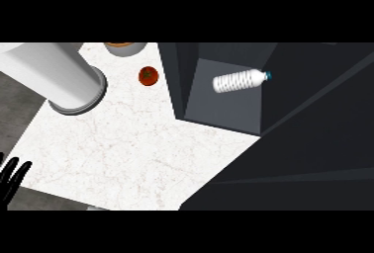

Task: Pick up the bottled water, place it into the cabinet and close the cabinet

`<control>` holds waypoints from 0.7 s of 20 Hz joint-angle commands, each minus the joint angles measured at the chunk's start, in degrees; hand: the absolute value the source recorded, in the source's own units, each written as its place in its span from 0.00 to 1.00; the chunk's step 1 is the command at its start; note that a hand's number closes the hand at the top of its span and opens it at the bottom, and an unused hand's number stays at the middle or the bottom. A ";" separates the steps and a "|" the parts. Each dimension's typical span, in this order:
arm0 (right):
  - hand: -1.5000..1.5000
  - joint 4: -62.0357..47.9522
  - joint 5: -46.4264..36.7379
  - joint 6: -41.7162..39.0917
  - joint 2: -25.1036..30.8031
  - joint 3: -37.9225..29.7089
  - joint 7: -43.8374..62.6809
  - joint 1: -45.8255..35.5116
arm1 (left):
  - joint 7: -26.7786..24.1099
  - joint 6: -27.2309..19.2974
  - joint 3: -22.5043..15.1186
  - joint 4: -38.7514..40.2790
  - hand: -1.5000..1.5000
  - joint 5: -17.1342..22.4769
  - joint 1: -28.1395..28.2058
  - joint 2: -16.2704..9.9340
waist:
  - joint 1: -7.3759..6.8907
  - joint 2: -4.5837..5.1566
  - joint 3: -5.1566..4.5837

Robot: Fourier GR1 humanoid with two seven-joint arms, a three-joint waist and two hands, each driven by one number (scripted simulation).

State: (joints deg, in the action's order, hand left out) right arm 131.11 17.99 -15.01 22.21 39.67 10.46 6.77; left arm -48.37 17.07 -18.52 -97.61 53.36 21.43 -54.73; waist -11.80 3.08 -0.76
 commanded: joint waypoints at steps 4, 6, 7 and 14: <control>1.00 -14.00 4.93 7.35 -10.06 -9.15 5.62 -11.54 | -0.39 2.46 1.20 1.00 0.00 1.65 1.44 -0.63 | 1.05 -0.81 0.26; 1.00 -18.07 5.26 8.45 -10.91 -13.56 6.13 -15.60 | 0.19 2.18 1.79 1.39 0.00 2.20 1.04 -0.82 | 1.73 -0.87 0.31; 1.00 -20.52 5.58 9.12 -11.81 -15.47 6.27 -18.20 | 0.24 2.80 1.41 1.34 0.00 1.74 1.32 -0.92 | 1.92 -1.07 0.33; 1.00 -42.79 0.53 16.32 -18.23 -23.78 7.54 -39.54 | 0.94 3.89 2.53 0.92 0.00 3.93 2.38 -0.62 | 3.24 -1.43 0.58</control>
State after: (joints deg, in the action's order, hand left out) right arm 99.36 20.73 -2.11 7.28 19.94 17.39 -21.91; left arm -46.73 19.03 -16.23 -96.61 56.49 23.52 -55.65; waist -9.07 1.73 -0.27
